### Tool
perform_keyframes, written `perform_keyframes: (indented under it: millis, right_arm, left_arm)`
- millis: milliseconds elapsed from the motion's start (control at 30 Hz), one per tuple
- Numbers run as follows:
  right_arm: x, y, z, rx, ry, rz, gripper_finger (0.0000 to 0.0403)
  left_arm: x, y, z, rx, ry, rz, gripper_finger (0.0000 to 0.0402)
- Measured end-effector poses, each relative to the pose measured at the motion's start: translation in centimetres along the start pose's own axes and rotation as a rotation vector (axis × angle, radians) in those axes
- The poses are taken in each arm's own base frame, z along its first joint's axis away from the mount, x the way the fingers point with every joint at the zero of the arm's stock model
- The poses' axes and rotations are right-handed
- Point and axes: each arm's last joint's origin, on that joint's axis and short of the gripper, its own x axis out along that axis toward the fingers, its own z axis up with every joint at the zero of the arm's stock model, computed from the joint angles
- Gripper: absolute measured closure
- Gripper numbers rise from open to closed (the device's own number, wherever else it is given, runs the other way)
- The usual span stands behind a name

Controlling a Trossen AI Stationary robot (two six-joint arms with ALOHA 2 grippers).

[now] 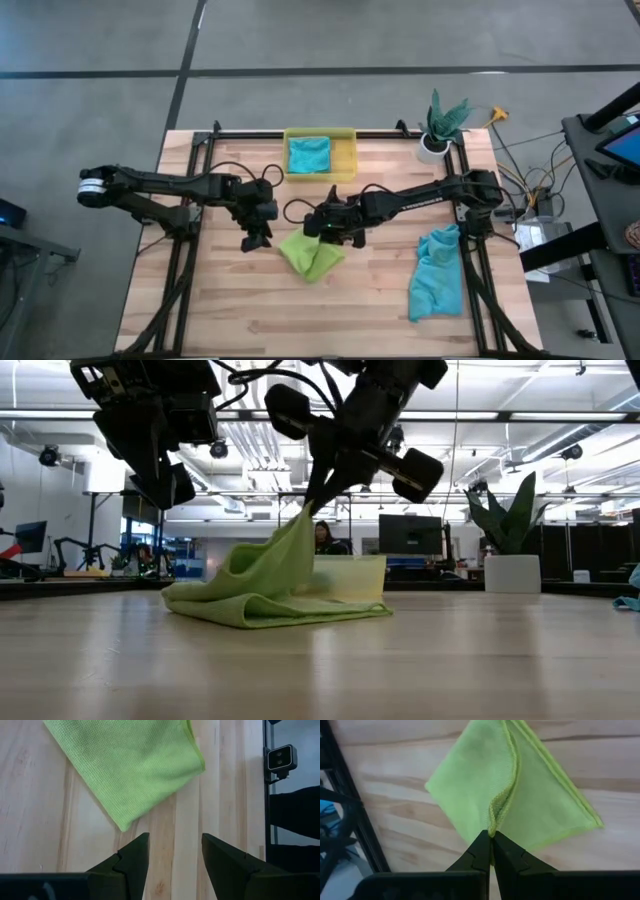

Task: Fold microfiber towels
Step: Fold the green microfiber cloth

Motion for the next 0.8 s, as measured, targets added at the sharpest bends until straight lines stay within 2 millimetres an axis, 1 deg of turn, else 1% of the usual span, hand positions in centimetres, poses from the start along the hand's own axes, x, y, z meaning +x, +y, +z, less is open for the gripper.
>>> perform_keyframes:
  millis: [267, 600, 800]
  right_arm:
    - [0.7, -1.1, 0.0, 0.007, 0.024, -0.043, 0.0394]
    - [2.1, -3.6, 0.2, 0.024, 0.058, -0.136, 0.0394]
    - [2.5, -4.6, 0.4, 0.03, 0.074, -0.172, 0.0394]
  left_arm:
    - [0.0, 0.0, 0.0, -0.001, 0.002, 0.0, 0.0236]
    - [0.0, 0.0, 0.0, -0.001, 0.002, 0.0, 0.0236]
    - [0.0, 0.0, 0.0, -0.001, 0.002, 0.0, 0.0236]
